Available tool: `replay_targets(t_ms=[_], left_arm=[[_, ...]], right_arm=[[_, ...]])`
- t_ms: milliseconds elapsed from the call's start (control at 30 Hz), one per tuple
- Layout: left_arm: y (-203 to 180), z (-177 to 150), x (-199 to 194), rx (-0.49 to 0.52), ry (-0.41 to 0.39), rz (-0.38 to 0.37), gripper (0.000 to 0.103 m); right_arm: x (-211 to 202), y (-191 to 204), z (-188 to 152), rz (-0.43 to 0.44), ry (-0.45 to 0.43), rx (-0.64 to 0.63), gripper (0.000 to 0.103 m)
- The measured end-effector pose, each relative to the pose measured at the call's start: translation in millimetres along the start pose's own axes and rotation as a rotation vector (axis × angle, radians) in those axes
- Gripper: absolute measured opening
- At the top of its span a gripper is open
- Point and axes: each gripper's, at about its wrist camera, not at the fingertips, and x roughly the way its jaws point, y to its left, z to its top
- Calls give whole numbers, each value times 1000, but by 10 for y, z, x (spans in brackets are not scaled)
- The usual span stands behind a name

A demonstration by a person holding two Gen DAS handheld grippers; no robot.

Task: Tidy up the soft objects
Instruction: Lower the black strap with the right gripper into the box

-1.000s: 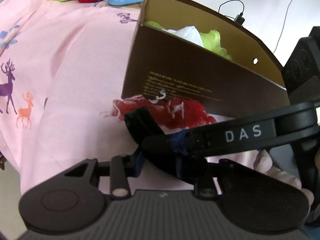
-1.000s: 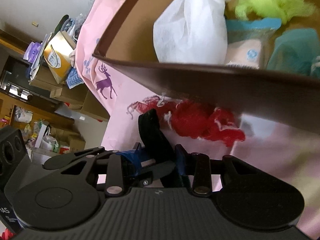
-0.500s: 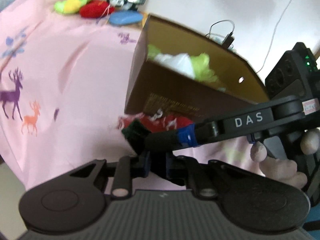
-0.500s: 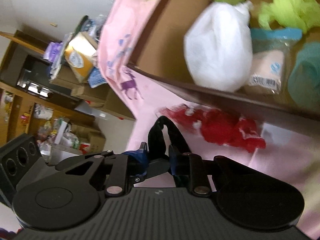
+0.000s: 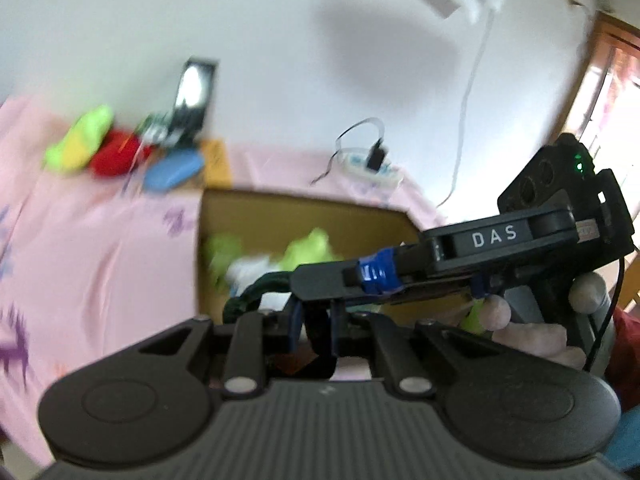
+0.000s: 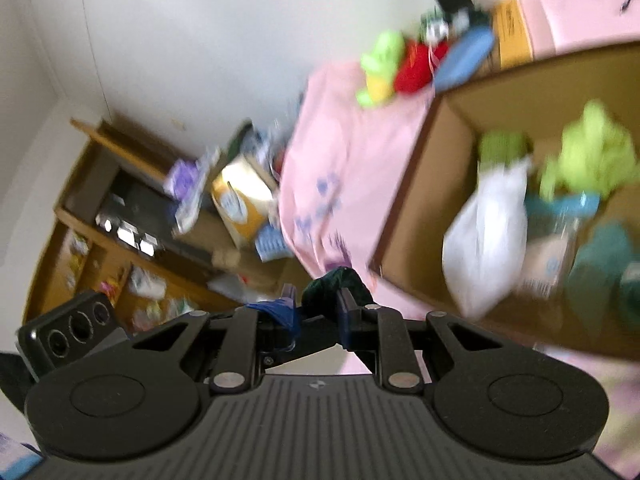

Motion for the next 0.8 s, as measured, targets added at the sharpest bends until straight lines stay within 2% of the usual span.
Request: replay_targets(t_ms=[200,367,533,700,767,800], left_arm=[[-102,409,341,73,-59,-88,3],[-12,579,879,37,-10,-133,3],[170,529,1412,-34,94,-122,3],[339,384,1740,-74,207,-31,4],[366,361,1775,-78,238,-9,4],[383,350,1782,-79,246,-1,12]], right_arm=[[-229,13,304,-53,-152,-67,2],[-237,-259,537,-156,-210,-84,2],[-47,-620,616,-251,-191,-64,2],[273,-891,623,-333,-131,-37,2],[324,-952,598,-341,-110,-16,3],[345,-976,595,-342,-101,0,3]])
